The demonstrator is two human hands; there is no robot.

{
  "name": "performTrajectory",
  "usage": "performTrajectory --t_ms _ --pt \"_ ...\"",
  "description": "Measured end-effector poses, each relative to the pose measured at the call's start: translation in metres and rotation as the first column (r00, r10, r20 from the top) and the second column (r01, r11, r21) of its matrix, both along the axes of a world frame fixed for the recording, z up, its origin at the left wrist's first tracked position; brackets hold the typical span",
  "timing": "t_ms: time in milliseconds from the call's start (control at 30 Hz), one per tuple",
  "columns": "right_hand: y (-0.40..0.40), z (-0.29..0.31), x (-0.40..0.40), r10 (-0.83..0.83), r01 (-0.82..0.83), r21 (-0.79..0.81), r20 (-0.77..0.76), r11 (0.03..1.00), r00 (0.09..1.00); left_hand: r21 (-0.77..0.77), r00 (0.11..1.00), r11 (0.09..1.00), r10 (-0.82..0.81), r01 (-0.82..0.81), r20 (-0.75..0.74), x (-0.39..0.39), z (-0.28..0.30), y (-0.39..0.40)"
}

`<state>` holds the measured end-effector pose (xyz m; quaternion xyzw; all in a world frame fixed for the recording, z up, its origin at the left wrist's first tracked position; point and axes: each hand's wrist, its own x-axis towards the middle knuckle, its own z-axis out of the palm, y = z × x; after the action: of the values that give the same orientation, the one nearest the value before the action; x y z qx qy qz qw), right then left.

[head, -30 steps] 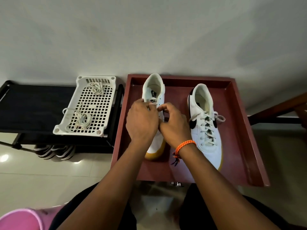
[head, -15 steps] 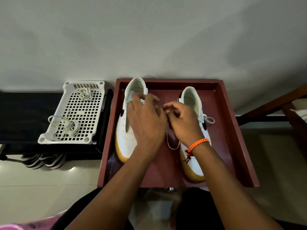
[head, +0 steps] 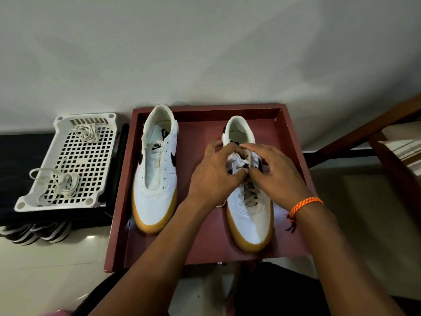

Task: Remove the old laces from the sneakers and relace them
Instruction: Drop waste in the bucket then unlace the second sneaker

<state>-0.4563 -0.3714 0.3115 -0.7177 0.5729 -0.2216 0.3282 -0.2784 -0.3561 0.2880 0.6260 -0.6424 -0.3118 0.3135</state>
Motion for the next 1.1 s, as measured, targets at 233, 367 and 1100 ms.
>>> performTrajectory --t_ms 233,367,1100 --pt "0.004 -0.002 0.012 0.035 -0.038 -0.043 -0.059 0.998 0.998 0.015 0.999 0.999 0.041 -0.041 0.003 0.008 0.004 0.004" --pt "0.01 -0.004 0.025 -0.031 0.021 -0.094 -0.109 0.995 0.994 0.003 0.998 0.998 0.056 -0.056 0.013 0.015 0.005 0.006" --pt "0.013 -0.003 0.037 -0.063 0.062 0.01 0.063 0.998 0.996 0.012 0.992 1.0 -0.011 0.013 -0.128 0.038 0.001 0.007"
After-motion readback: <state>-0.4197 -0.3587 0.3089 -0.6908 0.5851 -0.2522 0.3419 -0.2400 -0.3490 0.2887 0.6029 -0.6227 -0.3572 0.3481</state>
